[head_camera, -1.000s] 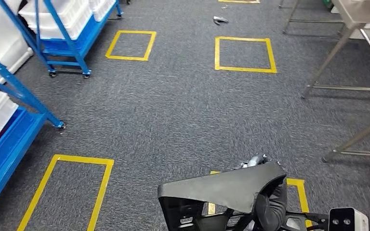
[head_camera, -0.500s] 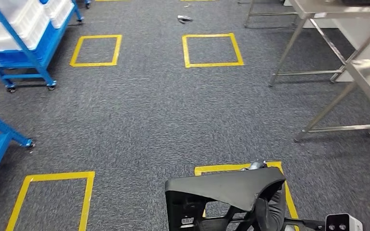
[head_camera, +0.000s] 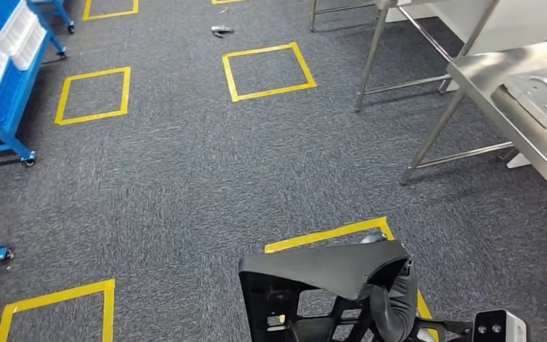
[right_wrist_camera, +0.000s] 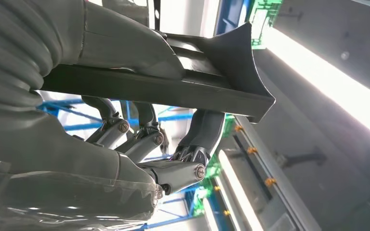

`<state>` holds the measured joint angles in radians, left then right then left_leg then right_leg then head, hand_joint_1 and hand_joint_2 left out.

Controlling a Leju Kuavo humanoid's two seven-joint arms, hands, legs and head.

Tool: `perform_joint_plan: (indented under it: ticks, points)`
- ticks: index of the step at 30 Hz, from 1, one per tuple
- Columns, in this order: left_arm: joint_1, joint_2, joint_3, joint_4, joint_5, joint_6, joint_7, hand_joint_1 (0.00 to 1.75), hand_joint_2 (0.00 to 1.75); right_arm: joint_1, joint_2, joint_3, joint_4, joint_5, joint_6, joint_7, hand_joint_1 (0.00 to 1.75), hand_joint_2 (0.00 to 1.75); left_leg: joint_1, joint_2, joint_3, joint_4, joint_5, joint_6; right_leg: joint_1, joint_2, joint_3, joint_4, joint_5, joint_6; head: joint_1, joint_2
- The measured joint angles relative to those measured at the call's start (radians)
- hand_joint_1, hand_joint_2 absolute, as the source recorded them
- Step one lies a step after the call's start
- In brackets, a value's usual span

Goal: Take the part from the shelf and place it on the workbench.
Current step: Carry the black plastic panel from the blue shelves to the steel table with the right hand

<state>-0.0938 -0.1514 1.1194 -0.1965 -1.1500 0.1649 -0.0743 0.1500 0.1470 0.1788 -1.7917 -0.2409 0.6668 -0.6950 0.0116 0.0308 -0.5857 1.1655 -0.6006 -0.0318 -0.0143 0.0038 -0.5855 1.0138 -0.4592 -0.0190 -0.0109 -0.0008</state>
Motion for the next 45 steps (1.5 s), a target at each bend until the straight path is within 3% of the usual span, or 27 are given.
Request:
perform_joint_plan:
  ticks: [2, 3, 5, 7, 9, 11, 13, 15, 17, 18, 19, 22, 24, 26, 28, 30, 32, 33, 34, 35, 37, 39, 40, 41, 43, 45]
  points:
    - [0.0, 0.002, 0.0, 0.0, -0.001, -0.001, -0.002, 0.0, 1.75, 0.001, 0.004, 0.0, 0.0, 0.001, 0.001, 0.0, 1.75, 1.75, 0.0, -0.019, -0.057, 0.114, -0.034, 0.001, 0.003, 0.023, 0.0, 0.002, 0.0, -0.003, 0.0, 0.0]
    - [-0.001, 0.004, 0.0, 0.0, -0.001, -0.001, -0.002, 0.0, 1.75, 0.002, 0.005, 0.0, -0.001, 0.003, 0.001, 0.0, 1.75, 1.75, -0.001, -0.023, -0.063, 0.121, -0.021, 0.003, 0.004, 0.036, 0.001, 0.003, 0.0, -0.004, 0.0, 0.0]
    - [-0.003, 0.007, 0.0, 0.0, -0.003, -0.001, 0.0, 0.0, 1.75, 0.002, 0.007, 0.001, -0.005, 0.009, -0.001, 0.0, 1.75, 1.75, -0.001, -0.041, -0.027, 0.025, 0.055, 0.012, 0.005, 0.065, 0.004, 0.006, -0.001, -0.003, 0.0, 0.0]
    - [-0.001, 0.011, 0.0, 0.0, -0.005, -0.001, -0.001, 0.0, 1.75, 0.001, 0.012, 0.001, -0.013, 0.011, -0.004, 0.0, 1.75, 1.75, 0.0, -0.087, 0.023, -0.101, 0.109, 0.023, 0.006, 0.091, 0.0, 0.01, -0.001, 0.001, 0.0, 0.0]
    - [0.0, 0.015, -0.001, 0.0, -0.009, -0.003, -0.004, 0.0, 1.75, 0.003, 0.014, 0.001, -0.023, 0.01, -0.008, 0.0, 1.75, 1.75, -0.002, -0.111, 0.041, -0.148, 0.113, 0.029, 0.002, 0.112, -0.01, 0.012, 0.003, 0.012, 0.0, 0.0]
    - [-0.001, 0.016, -0.002, 0.0, -0.013, -0.005, -0.008, 0.0, 1.75, 0.008, 0.014, 0.001, -0.033, 0.011, -0.016, 0.0, 1.75, 1.75, -0.001, -0.092, 0.045, -0.16, 0.117, 0.037, -0.001, 0.126, -0.017, 0.009, 0.008, 0.025, 0.0, 0.0]
    - [-0.003, 0.017, -0.004, 0.0, -0.015, -0.007, -0.011, 0.0, 1.75, 0.009, 0.014, 0.0, -0.041, 0.014, -0.024, 0.0, 1.75, 1.75, 0.004, -0.067, 0.049, -0.174, 0.126, 0.049, 0.004, 0.088, -0.032, 0.037, -0.014, 0.036, 0.005, 0.0]
    - [-0.002, 0.02, -0.006, -0.001, -0.015, -0.008, -0.014, 0.0, 1.75, 0.006, 0.015, -0.001, -0.045, 0.019, -0.031, -0.001, 1.75, 1.75, 0.004, -0.039, 0.051, -0.181, 0.13, 0.057, 0.005, 0.027, -0.081, 0.141, -0.075, 0.044, 0.011, 0.0]
    - [-0.001, 0.021, -0.007, -0.001, -0.016, -0.009, -0.016, 0.0, 1.75, 0.006, 0.015, -0.001, -0.045, 0.022, -0.037, 0.0, 1.75, 1.75, 0.001, -0.01, 0.05, -0.179, 0.129, 0.059, 0.001, 0.006, -0.136, 0.255, -0.119, 0.051, 0.012, 0.0]
    - [-0.001, 0.022, -0.007, -0.001, -0.016, -0.009, -0.016, 0.0, 1.75, 0.006, 0.015, -0.002, -0.045, 0.024, -0.039, 0.0, 1.75, 1.75, 0.0, 0.003, 0.05, -0.178, 0.127, 0.059, -0.001, 0.003, -0.143, 0.273, -0.117, 0.053, 0.012, 0.0]
    - [-0.001, 0.022, -0.008, -0.001, -0.016, -0.01, -0.016, 0.0, 1.75, 0.006, 0.015, -0.002, -0.045, 0.025, -0.039, 0.001, 1.75, 1.75, -0.001, 0.016, 0.051, -0.177, 0.125, 0.058, -0.003, -0.003, -0.13, 0.251, -0.096, 0.055, 0.012, 0.0]
    - [-0.004, 0.021, -0.009, -0.001, -0.016, -0.01, -0.016, 0.0, 1.75, 0.004, 0.015, -0.002, -0.045, 0.028, -0.039, 0.001, 1.75, 1.75, -0.004, 0.047, 0.058, -0.172, 0.116, 0.046, 0.002, -0.057, -0.023, 0.058, -0.014, 0.046, 0.012, 0.0]
    - [-0.005, 0.022, -0.009, -0.001, -0.016, -0.01, -0.016, 0.0, 1.75, 0.002, 0.016, -0.002, -0.047, 0.028, -0.039, 0.001, 1.75, 1.75, -0.009, 0.062, 0.062, -0.169, 0.11, 0.035, 0.01, -0.073, 0.004, 0.004, -0.005, 0.033, 0.011, 0.0]
    - [-0.008, 0.022, -0.009, -0.001, -0.016, -0.01, -0.016, 0.0, 1.75, 0.002, 0.017, -0.003, -0.049, 0.028, -0.039, 0.001, 1.75, 1.75, -0.009, 0.074, 0.066, -0.169, 0.106, 0.025, 0.01, -0.051, 0.002, 0.002, -0.002, 0.022, 0.011, 0.0]
    - [-0.011, 0.022, -0.009, -0.001, -0.016, -0.01, -0.016, 0.0, 1.75, 0.001, 0.018, -0.004, -0.05, 0.029, -0.039, 0.001, 1.75, 1.75, -0.005, 0.044, 0.059, -0.14, 0.081, 0.014, 0.005, -0.031, 0.004, -0.004, 0.003, 0.01, 0.011, 0.0]
    - [-0.011, 0.023, -0.01, -0.001, -0.017, -0.01, -0.016, 0.0, 1.75, -0.001, 0.02, -0.003, -0.051, 0.029, -0.039, 0.002, 1.75, 1.75, -0.001, -0.005, 0.016, -0.037, 0.02, 0.007, 0.002, -0.012, 0.004, -0.007, 0.006, 0.001, 0.01, 0.0]
    - [-0.007, 0.023, -0.009, -0.001, -0.016, -0.01, -0.015, 0.0, 1.75, -0.001, 0.022, -0.003, -0.05, 0.029, -0.039, 0.003, 1.75, 1.75, -0.001, -0.02, -0.044, 0.09, -0.031, 0.004, 0.003, 0.012, 0.002, -0.005, 0.007, -0.002, 0.01, 0.0]
    - [-0.007, 0.023, -0.009, -0.001, -0.015, -0.01, -0.013, 0.0, 1.75, -0.001, 0.022, -0.003, -0.049, 0.03, -0.04, 0.003, 1.75, 1.75, -0.001, -0.022, -0.058, 0.118, -0.031, 0.004, 0.003, 0.026, 0.002, -0.004, 0.007, -0.002, 0.01, 0.0]
    - [-0.008, 0.023, -0.009, -0.001, -0.015, -0.01, -0.011, 0.0, 1.75, -0.001, 0.022, -0.003, -0.048, 0.031, -0.041, 0.004, 1.75, 1.75, 0.0, -0.023, -0.055, 0.107, -0.011, 0.004, 0.003, 0.039, 0.002, -0.002, 0.007, -0.002, 0.01, 0.0]
    - [-0.009, 0.023, -0.009, -0.001, -0.015, -0.009, -0.007, 0.0, 1.75, -0.002, 0.022, -0.003, -0.047, 0.033, -0.043, 0.005, 1.75, 1.75, 0.001, -0.027, -0.035, 0.061, 0.024, 0.006, 0.003, 0.053, 0.002, 0.001, 0.006, -0.001, 0.01, 0.0]
    - [-0.008, 0.023, -0.009, -0.001, -0.015, -0.009, -0.001, 0.0, 1.75, -0.004, 0.022, -0.002, -0.046, 0.035, -0.05, 0.007, 1.75, 1.75, 0.005, -0.068, 0.019, -0.069, 0.087, 0.012, 0.003, 0.077, -0.001, 0.009, 0.004, 0.005, 0.01, 0.0]
    - [-0.007, 0.022, -0.009, -0.001, -0.014, -0.009, 0.001, 0.0, 1.75, -0.008, 0.022, -0.001, -0.044, 0.038, -0.056, 0.01, 1.75, 1.75, 0.007, -0.111, 0.045, -0.136, 0.104, 0.019, 0.001, 0.1, -0.013, 0.015, 0.007, 0.017, 0.011, 0.0]
    - [-0.007, 0.022, -0.009, -0.001, -0.014, -0.009, 0.001, 0.0, 1.75, -0.009, 0.022, 0.0, -0.043, 0.039, -0.058, 0.01, 1.75, 1.75, 0.006, -0.116, 0.046, -0.141, 0.101, 0.023, 0.001, 0.111, -0.019, 0.016, 0.01, 0.025, 0.011, 0.0]
    - [-0.006, 0.021, -0.009, -0.001, -0.013, -0.01, 0.001, 0.0, 1.75, -0.01, 0.022, 0.0, -0.042, 0.039, -0.058, 0.01, 1.75, 1.75, 0.007, -0.106, 0.046, -0.144, 0.103, 0.029, -0.001, 0.121, -0.024, 0.015, 0.014, 0.032, 0.011, 0.0]
    - [-0.006, 0.02, -0.009, -0.001, -0.012, -0.012, -0.003, 0.0, 1.75, -0.009, 0.022, 0.0, -0.041, 0.039, -0.06, 0.01, 1.75, 1.75, 0.009, -0.081, 0.048, -0.153, 0.11, 0.044, 0.001, 0.091, -0.036, 0.033, 0.002, 0.042, 0.014, 0.0]
    - [-0.005, 0.019, -0.009, -0.001, -0.011, -0.015, -0.01, 0.0, 1.75, -0.01, 0.022, -0.001, -0.04, 0.039, -0.06, 0.008, 1.75, 1.75, 0.008, -0.052, 0.05, -0.16, 0.115, 0.055, 0.002, 0.03, -0.077, 0.121, -0.05, 0.05, 0.02, 0.0]
